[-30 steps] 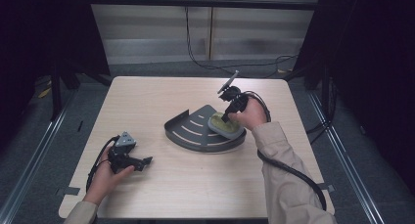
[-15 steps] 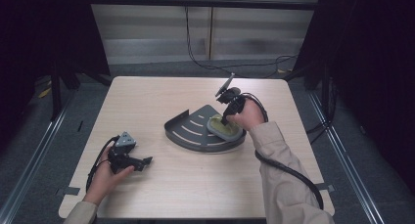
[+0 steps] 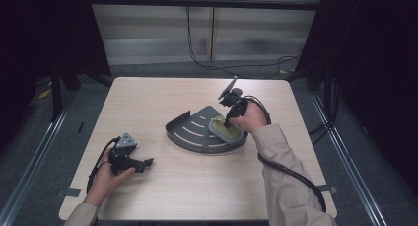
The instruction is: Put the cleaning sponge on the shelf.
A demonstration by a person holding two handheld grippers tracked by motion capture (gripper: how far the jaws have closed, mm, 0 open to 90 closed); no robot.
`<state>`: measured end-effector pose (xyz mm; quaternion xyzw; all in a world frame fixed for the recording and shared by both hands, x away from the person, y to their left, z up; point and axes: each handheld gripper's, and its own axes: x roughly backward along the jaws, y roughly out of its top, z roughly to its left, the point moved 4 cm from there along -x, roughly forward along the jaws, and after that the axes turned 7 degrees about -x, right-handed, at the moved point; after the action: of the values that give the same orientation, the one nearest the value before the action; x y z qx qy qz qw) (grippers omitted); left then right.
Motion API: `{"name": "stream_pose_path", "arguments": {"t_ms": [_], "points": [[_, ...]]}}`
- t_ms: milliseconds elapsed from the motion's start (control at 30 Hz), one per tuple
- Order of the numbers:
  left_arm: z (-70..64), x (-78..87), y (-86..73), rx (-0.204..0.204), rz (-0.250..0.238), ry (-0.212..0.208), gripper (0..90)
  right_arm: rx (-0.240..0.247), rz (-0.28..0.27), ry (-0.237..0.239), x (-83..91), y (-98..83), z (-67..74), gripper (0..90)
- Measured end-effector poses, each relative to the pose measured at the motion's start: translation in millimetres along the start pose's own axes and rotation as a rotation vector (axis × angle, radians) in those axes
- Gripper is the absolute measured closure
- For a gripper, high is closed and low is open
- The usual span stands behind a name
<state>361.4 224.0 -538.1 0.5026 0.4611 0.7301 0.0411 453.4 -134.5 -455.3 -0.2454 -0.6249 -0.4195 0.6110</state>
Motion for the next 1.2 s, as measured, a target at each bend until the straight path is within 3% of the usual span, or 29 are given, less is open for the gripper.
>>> {"name": "stream_pose_path", "arguments": {"t_ms": [333, 600, 1200], "points": [[0.0, 0.0, 0.0, 0.0, 0.0, -0.001, 8.3, -0.011, 0.015, -0.003, -3.0, -2.9, -0.4, 70.3], [0.0, 0.0, 0.0, 0.0, 0.0, 0.0, 8.3, -0.058, 0.02, -0.007, -4.8, -7.5, -2.8, 70.3], [0.0, 0.0, 0.0, 0.0, 0.0, 0.0, 8.3, -0.063, 0.027, -0.014, -6.7, -10.3, -3.1, 70.0]]}}
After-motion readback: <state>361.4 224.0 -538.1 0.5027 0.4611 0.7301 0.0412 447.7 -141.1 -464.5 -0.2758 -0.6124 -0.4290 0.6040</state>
